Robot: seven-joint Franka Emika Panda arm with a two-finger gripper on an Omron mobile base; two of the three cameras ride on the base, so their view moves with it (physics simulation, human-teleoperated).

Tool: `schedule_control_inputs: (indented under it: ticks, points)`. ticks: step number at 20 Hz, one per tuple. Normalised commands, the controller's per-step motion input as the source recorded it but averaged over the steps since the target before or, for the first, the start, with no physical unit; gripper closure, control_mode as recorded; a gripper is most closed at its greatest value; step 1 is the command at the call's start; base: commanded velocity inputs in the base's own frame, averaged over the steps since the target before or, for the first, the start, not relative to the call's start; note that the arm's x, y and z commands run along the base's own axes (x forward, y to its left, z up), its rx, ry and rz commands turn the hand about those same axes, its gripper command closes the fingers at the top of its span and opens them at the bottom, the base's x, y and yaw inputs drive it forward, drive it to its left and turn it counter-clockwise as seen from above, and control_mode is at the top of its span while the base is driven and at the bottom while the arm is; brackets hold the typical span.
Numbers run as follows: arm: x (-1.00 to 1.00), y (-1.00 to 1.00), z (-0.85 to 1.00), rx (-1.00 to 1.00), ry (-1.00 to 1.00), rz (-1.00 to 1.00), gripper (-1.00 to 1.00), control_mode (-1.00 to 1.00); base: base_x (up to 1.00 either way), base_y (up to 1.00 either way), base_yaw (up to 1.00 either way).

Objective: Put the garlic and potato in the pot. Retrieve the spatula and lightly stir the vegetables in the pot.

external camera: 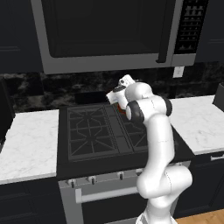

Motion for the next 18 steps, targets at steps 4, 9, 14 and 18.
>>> schedule_control_inputs:
  ticks: [4, 9, 14, 18]
  points:
    - [0.0, 0.3, 0.42, 0.05, -0.01, 0.0, 1.0, -1.0, 0.0, 0.0, 0.0]
    - [-0.43, 0.0, 0.44, 0.01, 0.26, -0.01, 1.0, -1.0, 0.0, 0.0, 0.0]
    - [-0.33, 0.03, 0.14, 0.0, 0.2, 0.0, 1.0, -1.0, 0.0, 0.0, 0.0]
    - [-0.42, 0.2, 0.01, 0.0, 0.06, 0.0, 1.0, -1.0, 0.0, 0.0, 0.0]
